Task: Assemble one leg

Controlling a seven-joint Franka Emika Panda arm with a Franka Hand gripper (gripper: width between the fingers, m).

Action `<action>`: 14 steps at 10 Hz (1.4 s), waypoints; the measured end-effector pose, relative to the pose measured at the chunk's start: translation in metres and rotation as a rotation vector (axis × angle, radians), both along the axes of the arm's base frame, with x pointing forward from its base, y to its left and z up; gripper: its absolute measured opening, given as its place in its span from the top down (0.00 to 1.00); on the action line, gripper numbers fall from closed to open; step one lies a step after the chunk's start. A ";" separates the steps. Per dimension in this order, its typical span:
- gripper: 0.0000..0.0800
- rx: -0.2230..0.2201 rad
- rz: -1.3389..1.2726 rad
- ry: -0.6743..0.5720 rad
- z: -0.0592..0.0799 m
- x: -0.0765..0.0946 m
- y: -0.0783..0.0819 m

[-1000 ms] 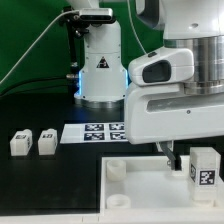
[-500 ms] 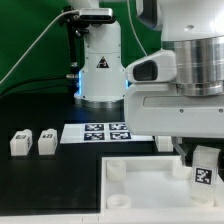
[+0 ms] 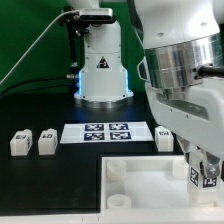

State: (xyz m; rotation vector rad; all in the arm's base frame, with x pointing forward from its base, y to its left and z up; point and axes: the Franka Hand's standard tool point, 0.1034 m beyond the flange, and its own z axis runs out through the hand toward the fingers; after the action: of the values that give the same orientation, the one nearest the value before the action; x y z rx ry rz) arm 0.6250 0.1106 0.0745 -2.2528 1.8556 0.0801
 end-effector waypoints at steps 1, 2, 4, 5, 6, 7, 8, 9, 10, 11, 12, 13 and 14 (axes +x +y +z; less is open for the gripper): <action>0.62 0.016 -0.059 0.006 0.000 0.000 -0.001; 0.62 0.020 -0.113 0.000 0.000 0.000 -0.001; 0.59 0.012 -0.039 -0.013 -0.001 0.000 0.000; 0.40 0.001 0.031 -0.011 -0.001 -0.002 0.002; 0.26 -0.020 0.191 0.002 -0.001 -0.006 0.007; 0.21 -0.059 0.387 -0.008 0.002 -0.007 0.012; 0.21 -0.077 0.531 -0.033 0.003 -0.006 0.014; 0.19 -0.084 0.640 -0.054 0.002 -0.006 0.013; 0.19 -0.089 0.730 -0.071 0.002 -0.006 0.012; 0.19 -0.106 0.866 -0.094 0.002 -0.006 0.011; 0.19 -0.146 1.042 -0.116 0.003 -0.002 0.006; 0.19 -0.166 1.200 -0.147 0.005 0.003 0.001; 0.19 -0.176 1.322 -0.174 0.006 0.007 -0.005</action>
Offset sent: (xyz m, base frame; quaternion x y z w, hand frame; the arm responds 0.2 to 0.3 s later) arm 0.0000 0.0000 0.0000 0.0000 0.0000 -0.0899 0.9960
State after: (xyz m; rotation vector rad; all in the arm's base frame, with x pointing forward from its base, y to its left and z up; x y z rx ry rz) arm 0.6316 0.1053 0.0801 -3.0234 0.0548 -0.0726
